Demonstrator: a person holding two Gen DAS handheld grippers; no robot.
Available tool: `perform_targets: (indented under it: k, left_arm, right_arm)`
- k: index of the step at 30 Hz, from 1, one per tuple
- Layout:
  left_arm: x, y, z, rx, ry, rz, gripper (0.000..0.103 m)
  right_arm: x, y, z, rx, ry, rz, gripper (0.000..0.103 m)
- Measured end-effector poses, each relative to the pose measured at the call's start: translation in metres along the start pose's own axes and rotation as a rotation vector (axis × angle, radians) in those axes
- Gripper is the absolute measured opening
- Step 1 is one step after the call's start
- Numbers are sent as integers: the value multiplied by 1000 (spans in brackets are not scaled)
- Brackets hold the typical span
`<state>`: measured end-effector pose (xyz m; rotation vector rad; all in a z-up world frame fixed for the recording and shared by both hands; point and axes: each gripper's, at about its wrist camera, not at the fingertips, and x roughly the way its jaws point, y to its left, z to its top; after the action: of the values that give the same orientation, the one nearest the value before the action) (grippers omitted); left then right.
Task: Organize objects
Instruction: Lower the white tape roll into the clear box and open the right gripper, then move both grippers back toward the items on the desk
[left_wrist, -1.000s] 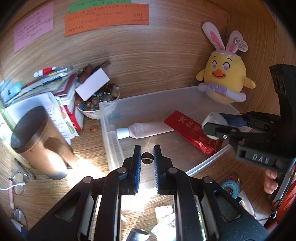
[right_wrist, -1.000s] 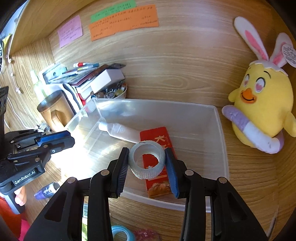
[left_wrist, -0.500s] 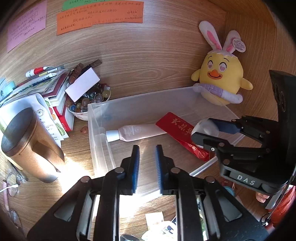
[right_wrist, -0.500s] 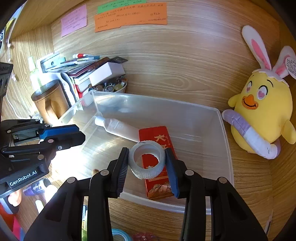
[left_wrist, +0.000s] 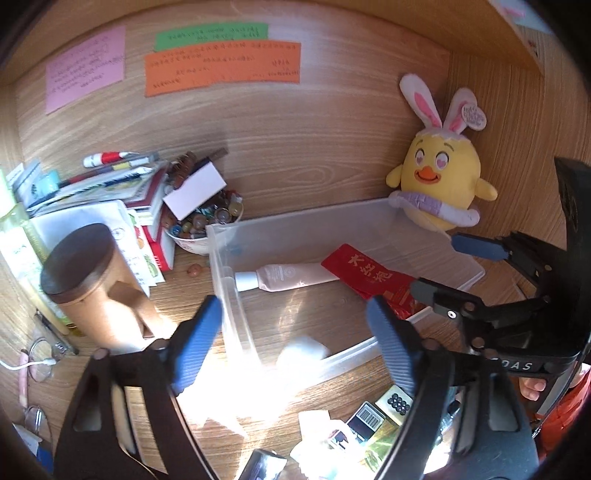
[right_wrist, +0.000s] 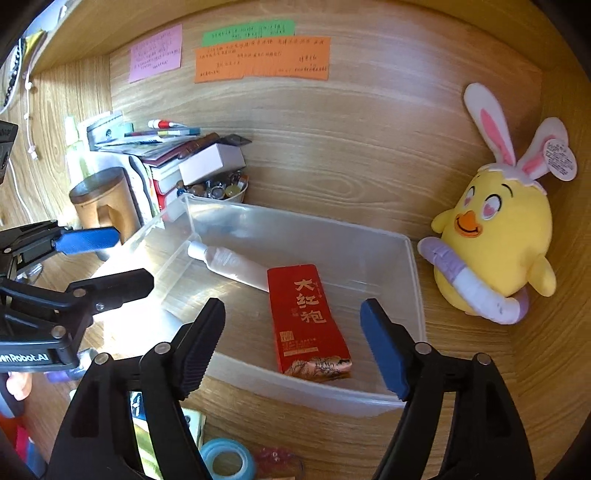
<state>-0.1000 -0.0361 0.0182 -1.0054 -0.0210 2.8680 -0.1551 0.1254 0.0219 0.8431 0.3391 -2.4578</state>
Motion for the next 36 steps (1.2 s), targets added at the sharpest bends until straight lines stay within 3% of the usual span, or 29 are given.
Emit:
perform_targets:
  k: [4, 9, 15, 26, 36]
  left_arm:
    - [-17, 5, -1, -17, -27, -1, 94]
    - [-36, 8, -9, -22, -57, 2, 98]
    - [-50, 5, -31, 13, -50, 19, 99]
    - [-52, 19, -79, -50, 32, 8, 99]
    - [-46, 29, -106, -80, 86, 49, 99]
  right_arm:
    - [-18, 4, -6, -27, -28, -33, 83]
    - [-37, 10, -18, -51, -48, -62, 85]
    - [-46, 9, -35, -23, -18, -37, 86]
    - [-56, -8, -82, 87, 81, -30, 86]
    - [-54, -7, -126, 158, 151, 5, 85]
